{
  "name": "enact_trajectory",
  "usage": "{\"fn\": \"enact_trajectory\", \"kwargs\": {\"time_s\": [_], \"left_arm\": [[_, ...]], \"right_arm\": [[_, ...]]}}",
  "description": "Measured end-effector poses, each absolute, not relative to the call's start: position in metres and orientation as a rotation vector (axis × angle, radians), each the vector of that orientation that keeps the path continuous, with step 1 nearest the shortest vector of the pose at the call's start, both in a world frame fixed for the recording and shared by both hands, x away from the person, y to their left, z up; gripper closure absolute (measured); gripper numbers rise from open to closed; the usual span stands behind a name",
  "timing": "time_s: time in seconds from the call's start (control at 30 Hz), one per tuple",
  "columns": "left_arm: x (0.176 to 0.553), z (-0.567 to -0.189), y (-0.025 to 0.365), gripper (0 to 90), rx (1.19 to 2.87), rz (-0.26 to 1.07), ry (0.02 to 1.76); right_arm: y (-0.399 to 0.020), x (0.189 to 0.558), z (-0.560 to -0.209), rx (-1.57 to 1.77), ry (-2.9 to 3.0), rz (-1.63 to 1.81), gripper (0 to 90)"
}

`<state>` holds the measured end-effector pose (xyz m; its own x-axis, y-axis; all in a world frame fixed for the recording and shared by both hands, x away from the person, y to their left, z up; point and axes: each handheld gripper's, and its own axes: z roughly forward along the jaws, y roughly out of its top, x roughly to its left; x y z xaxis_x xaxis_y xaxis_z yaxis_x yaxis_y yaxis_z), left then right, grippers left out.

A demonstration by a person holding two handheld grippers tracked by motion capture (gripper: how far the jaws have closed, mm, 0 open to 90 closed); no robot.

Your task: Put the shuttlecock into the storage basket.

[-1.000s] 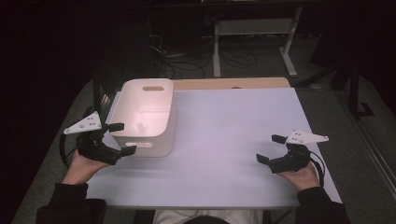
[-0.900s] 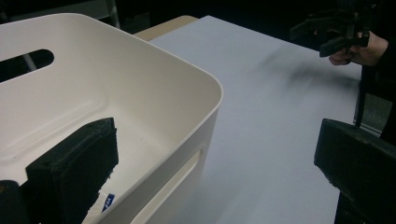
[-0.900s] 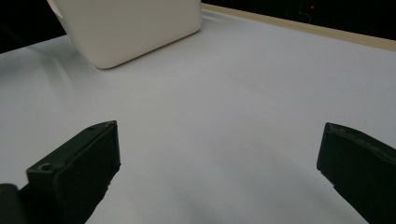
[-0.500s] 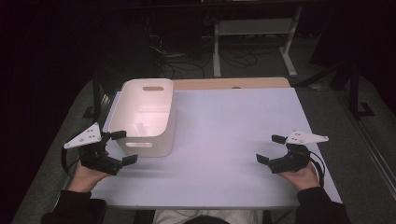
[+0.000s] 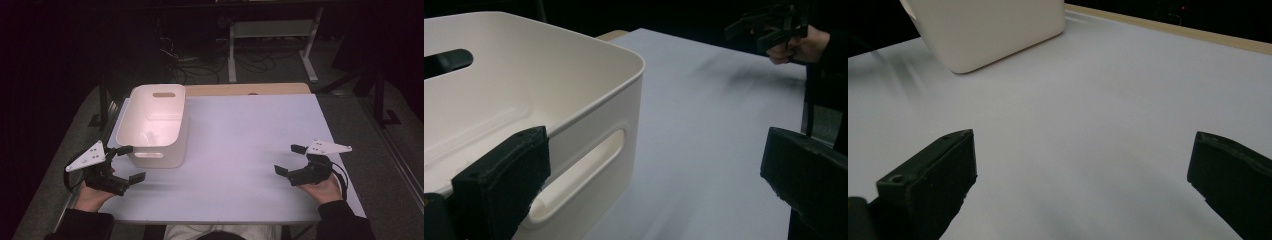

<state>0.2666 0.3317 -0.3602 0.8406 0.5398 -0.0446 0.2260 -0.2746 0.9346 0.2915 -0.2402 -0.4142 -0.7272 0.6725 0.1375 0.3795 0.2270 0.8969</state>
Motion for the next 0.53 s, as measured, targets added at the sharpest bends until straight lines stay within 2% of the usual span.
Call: {"fn": "enact_trajectory", "kwargs": {"time_s": [0.53], "left_arm": [[0.2652, -0.3719, 0.3307, 0.0, 1.906, 0.305, 0.598]], "right_arm": [[-0.2402, 0.2915, -0.4143, 0.983, 2.227, 1.5, 0.0]]}}
